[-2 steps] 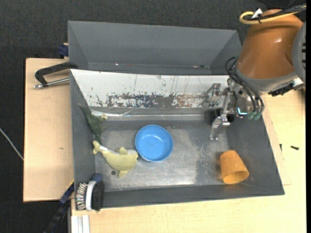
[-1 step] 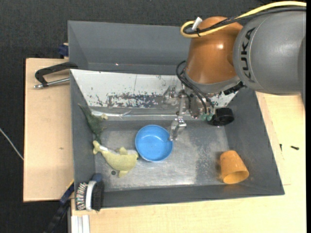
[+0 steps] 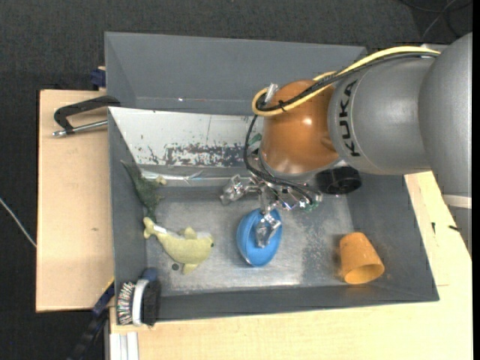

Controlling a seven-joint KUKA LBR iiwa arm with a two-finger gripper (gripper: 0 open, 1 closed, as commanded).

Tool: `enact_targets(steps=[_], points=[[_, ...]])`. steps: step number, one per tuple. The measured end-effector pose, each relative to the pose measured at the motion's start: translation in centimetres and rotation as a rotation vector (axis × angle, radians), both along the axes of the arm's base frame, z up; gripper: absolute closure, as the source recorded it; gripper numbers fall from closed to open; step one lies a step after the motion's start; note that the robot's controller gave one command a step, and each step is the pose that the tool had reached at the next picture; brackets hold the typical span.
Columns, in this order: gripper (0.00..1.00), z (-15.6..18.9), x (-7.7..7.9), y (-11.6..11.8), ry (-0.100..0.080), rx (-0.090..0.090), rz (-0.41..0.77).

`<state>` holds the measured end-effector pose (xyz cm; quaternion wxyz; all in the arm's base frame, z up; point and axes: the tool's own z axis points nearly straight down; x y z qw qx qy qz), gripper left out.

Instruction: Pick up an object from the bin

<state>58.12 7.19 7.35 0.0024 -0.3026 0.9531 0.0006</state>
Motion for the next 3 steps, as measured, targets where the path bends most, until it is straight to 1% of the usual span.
enact_targets(steps=[1, 2, 3], points=[[1.0, 0.4, 0.2, -0.2, 0.0, -0.003, -0.001], [1.0, 10.5, 0.2, -0.2, -0.01, 0.0, 0.029], [1.0, 17.9, 0.1, -1.0, -0.011, 0.0, 0.023]])
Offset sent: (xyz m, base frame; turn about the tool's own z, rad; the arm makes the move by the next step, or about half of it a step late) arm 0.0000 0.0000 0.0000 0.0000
